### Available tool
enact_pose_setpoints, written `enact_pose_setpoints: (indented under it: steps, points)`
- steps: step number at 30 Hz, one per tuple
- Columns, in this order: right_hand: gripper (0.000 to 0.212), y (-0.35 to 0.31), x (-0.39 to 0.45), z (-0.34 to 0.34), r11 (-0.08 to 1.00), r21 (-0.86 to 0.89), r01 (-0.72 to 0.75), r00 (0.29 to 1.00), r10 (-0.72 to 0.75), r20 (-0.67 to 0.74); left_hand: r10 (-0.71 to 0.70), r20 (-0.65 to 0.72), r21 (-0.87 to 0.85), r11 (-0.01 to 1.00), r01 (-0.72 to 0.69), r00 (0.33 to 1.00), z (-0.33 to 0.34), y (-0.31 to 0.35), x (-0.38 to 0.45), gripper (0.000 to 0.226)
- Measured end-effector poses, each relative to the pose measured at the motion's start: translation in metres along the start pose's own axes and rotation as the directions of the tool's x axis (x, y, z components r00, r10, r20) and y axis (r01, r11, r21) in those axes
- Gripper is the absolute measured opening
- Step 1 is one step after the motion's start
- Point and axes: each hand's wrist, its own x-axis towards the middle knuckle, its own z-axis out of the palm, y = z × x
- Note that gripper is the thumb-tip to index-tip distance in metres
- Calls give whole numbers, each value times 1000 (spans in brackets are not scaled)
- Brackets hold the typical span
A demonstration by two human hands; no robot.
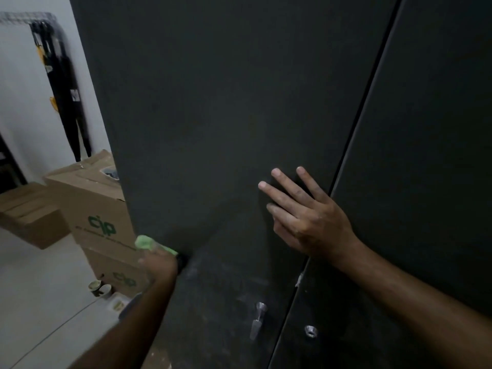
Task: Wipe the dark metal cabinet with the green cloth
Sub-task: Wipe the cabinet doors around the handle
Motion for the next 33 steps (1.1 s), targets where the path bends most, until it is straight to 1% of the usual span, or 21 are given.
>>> enact_pose_setpoints:
  steps: [1, 2, 3, 5, 7, 9, 11, 12, 13, 14, 15, 17, 18, 20, 21, 22, 24, 26, 28, 30, 33]
  points:
    - [24, 0, 0, 0, 1000, 2, -2, 1000, 2, 3, -83, -23, -40, 996, 82, 996, -3, 11, 18, 54]
    - [24, 0, 0, 0, 1000, 5, -3, 1000, 3, 6, -104, -35, -54, 993, 102, 994, -7, 24, 30, 51]
    - [23, 0, 0, 0, 1000, 5, -4, 1000, 4, 9, -64, -53, -54, 997, 61, 997, -9, 35, 31, 51]
    - [23, -1, 0, 0, 1000, 6, -5, 1000, 5, 10, 109, -39, -5, 994, -109, 993, -9, 39, 1, 53]
    - [23, -1, 0, 1, 1000, 5, -5, 1000, 5, 3, 241, 61, -33, 970, -240, 969, 5, 15, -49, 51]
    - [23, -1, 0, 0, 1000, 8, -1, 1000, 1, 9, 248, 166, -38, 969, -246, 954, 12, -14, -78, 51]
    - [23, -1, 1, -1, 1000, 1, 0, 1000, 0, 16, 6, 186, 4, 1000, -7, 983, 17, -16, -50, 50]
    - [23, -1, 1, -2, 1000, -3, -2, 1000, 2, 16, -194, 189, 0, 980, 198, 962, 17, -11, -30, 51]
    - [23, -1, 1, -3, 1000, -4, -5, 1000, 5, 9, -335, 169, -23, 939, 343, 927, 16, -5, -13, 52]
    - [23, -2, 1, -3, 1000, -3, -9, 1000, 9, -1, -407, 165, -23, 909, 416, 898, 13, 5, -5, 54]
    - [23, -2, 2, -3, 1000, -1, -12, 1000, 12, -10, -386, 125, -23, 920, 391, 914, 10, 14, -9, 56]
    - [23, -2, 1, -2, 1000, 1, -13, 1000, 13, -20, -161, 143, -26, 986, 166, 977, 12, 20, -47, 57]
    - [22, -2, 1, -1, 1000, 3, -12, 1000, 12, -22, -54, 201, -58, 996, 67, 978, 15, 15, -74, 55]
    - [22, -1, 1, 0, 1000, 5, -12, 1000, 12, -20, 46, 351, -94, 996, -14, 935, 16, -9, -117, 43]
    - [23, -1, 0, 0, 1000, 5, -12, 1000, 12, -14, 43, 396, -78, 997, -13, 917, 17, -20, -126, 37]
    - [23, -2, 0, 0, 1000, 4, -11, 1000, 11, -12, -25, 412, -72, 996, 60, 911, 19, -22, -121, 35]
    - [23, -2, 1, -1, 1000, 0, -10, 1000, 10, -11, -233, 381, -75, 957, 281, 895, 22, -16, -99, 40]
    - [22, -2, 1, -2, 1000, 0, -7, 1000, 7, -13, -299, 346, -97, 932, 350, 890, 20, -1, -90, 48]
    - [22, -2, 1, -3, 1000, 4, -13, 1000, 13, -21, -173, 333, -143, 963, 231, 927, 18, 11, -106, 46]
    - [23, -3, 2, -4, 1000, 6, -18, 1000, 18, -25, -36, 374, -178, 978, 109, 927, 21, 11, -142, 38]
    - [23, -2, 3, -5, 1000, 12, -14, 999, 14, -30, -30, 425, -172, 979, 113, 904, 27, -1, -179, 33]
